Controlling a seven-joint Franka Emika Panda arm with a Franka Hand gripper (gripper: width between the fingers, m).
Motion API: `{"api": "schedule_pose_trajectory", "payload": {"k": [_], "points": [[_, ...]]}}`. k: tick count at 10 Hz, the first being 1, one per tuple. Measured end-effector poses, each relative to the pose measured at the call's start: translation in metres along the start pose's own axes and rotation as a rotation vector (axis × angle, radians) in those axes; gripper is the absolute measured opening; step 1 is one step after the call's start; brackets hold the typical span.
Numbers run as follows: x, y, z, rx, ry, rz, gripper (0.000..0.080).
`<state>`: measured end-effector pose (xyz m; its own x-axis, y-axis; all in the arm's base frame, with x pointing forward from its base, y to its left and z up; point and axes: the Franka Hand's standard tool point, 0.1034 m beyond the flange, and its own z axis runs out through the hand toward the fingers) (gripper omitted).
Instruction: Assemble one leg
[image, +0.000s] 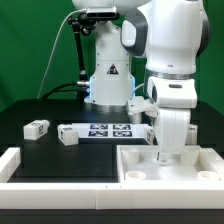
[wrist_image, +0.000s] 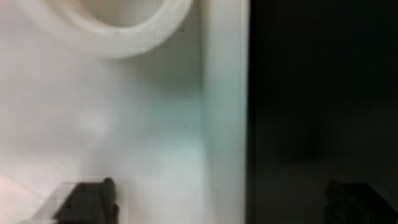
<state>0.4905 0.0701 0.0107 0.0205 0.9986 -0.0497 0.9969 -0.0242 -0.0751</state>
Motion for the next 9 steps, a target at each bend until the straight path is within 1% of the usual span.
{"api": "schedule_pose_trajectory", "payload": {"k": [1,2,5,6,8,9], "points": [[0.0,0.0,0.0,0.0,0.0,0.0,0.0633],[0.0,0.0,0.0,0.0,0.0,0.0,0.0646],[0.0,0.0,0.0,-0.001,0.0,0.001,0.0648],[0.004,-0.001,-0.006,-0.009,-0.001,0.036,0.0648],[0.014,-0.01,-0.031,-0.037,-0.005,0.087,0.0648],[0.017,-0.011,-0.043,-0.054,-0.004,0.101,0.0648]]}}
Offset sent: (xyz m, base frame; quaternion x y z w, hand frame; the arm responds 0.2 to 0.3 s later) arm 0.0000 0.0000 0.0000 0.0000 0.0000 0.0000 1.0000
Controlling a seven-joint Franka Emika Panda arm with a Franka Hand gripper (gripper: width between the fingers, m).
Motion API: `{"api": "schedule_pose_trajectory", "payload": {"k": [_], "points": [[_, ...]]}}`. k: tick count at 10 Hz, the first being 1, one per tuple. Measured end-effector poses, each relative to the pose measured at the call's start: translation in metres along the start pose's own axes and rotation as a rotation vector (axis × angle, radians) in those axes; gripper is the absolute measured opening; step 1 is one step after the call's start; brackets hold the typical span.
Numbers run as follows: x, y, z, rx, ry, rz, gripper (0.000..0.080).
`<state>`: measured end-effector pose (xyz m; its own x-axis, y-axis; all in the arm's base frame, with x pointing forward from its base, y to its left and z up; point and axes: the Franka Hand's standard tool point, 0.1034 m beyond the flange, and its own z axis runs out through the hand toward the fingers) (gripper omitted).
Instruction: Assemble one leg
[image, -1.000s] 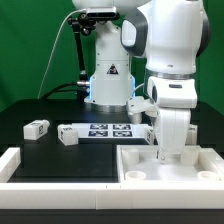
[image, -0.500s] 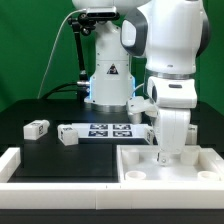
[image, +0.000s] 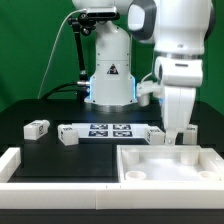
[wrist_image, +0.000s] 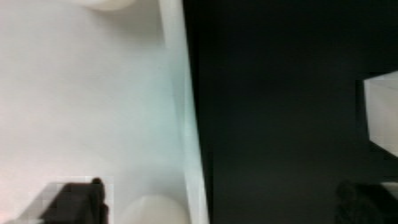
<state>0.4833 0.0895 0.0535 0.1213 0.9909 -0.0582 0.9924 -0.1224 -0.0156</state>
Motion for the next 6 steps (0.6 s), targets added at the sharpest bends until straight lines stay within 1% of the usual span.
{"api": "schedule_pose_trajectory", "payload": {"k": [1,2,4,6], "points": [[0.0025,0.001,-0.0066,-0.011,0.003,0.02,0.0648],[0.0026,0.0016,-0.01,-0.018,0.005,0.038,0.0648],[0.0018,0.0003,-0.0073,-0.012,0.004,0.053,0.0648],[0.0022,-0.0001,-0.0071,-0.011,0.006,0.224,0.0648]]}}
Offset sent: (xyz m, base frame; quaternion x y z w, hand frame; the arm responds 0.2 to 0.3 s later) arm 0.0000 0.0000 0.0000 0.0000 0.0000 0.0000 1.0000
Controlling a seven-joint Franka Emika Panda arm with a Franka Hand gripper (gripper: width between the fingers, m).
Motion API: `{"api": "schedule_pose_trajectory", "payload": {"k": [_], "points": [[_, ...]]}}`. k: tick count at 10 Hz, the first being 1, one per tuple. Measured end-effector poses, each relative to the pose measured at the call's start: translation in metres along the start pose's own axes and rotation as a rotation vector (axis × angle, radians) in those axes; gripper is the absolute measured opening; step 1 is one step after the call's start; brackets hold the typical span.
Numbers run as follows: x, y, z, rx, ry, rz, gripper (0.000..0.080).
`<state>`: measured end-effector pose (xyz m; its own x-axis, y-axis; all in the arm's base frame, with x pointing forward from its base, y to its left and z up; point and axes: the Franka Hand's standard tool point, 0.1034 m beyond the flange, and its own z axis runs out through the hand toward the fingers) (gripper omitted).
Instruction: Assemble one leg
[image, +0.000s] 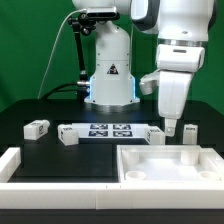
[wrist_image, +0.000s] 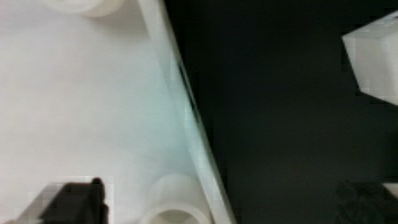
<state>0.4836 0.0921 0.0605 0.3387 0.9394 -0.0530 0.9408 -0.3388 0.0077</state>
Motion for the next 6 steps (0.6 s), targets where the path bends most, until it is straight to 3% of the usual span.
{"api": "schedule_pose_trajectory", "payload": {"k": [1,3,6], "points": [[-0.001,-0.001,0.001,0.001,0.0,0.054,0.0648],[-0.005,-0.018,0.004,0.021,0.028,0.414,0.0648],[0.01,-0.043,0.008,0.053,0.026,0.806,0.0648]]}}
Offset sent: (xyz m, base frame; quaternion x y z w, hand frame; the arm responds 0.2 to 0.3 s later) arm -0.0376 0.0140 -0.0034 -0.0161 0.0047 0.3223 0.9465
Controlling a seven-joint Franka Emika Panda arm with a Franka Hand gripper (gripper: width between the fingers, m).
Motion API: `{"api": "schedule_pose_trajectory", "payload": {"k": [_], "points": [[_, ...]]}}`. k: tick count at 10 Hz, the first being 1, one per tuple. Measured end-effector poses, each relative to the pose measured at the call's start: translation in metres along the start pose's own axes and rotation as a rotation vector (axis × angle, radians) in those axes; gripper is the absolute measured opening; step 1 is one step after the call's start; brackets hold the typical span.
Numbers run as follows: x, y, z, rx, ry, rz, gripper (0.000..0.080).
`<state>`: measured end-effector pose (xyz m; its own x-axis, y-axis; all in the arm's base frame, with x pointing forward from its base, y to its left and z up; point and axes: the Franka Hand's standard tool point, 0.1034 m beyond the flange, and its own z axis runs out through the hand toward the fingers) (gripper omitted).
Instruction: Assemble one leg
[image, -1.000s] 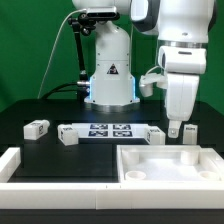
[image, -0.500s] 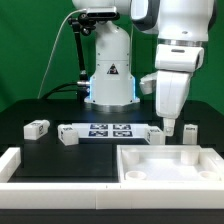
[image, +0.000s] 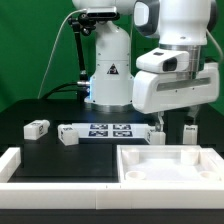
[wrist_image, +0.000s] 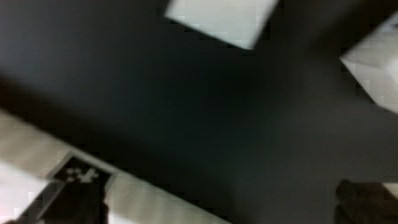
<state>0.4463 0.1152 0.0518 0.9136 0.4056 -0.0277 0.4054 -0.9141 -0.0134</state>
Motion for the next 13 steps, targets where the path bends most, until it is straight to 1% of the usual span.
{"api": "schedule_pose_trajectory", "payload": {"k": [2,3,4,7,8,9,11,12,13], "points": [[0.001,-0.02,0.0,0.004,-0.001,0.177,0.0648],[0.003,-0.028,-0.001,0.011,-0.003,0.283,0.0648],[0.01,-0.026,-0.004,0.018,0.006,0.33,0.0648],[0.008,-0.032,-0.002,0.045,0.003,0.565,0.0648],[-0.001,-0.036,0.002,0.054,-0.002,0.589,0.0648],[-0.008,-0.041,0.006,0.056,-0.003,0.578,0.0648],[-0.023,-0.042,0.015,0.06,-0.005,0.56,0.0648],[-0.024,-0.041,0.015,0.059,-0.031,0.555,0.0648],[-0.022,-0.041,0.014,0.06,-0.027,0.554,0.0648]]}}
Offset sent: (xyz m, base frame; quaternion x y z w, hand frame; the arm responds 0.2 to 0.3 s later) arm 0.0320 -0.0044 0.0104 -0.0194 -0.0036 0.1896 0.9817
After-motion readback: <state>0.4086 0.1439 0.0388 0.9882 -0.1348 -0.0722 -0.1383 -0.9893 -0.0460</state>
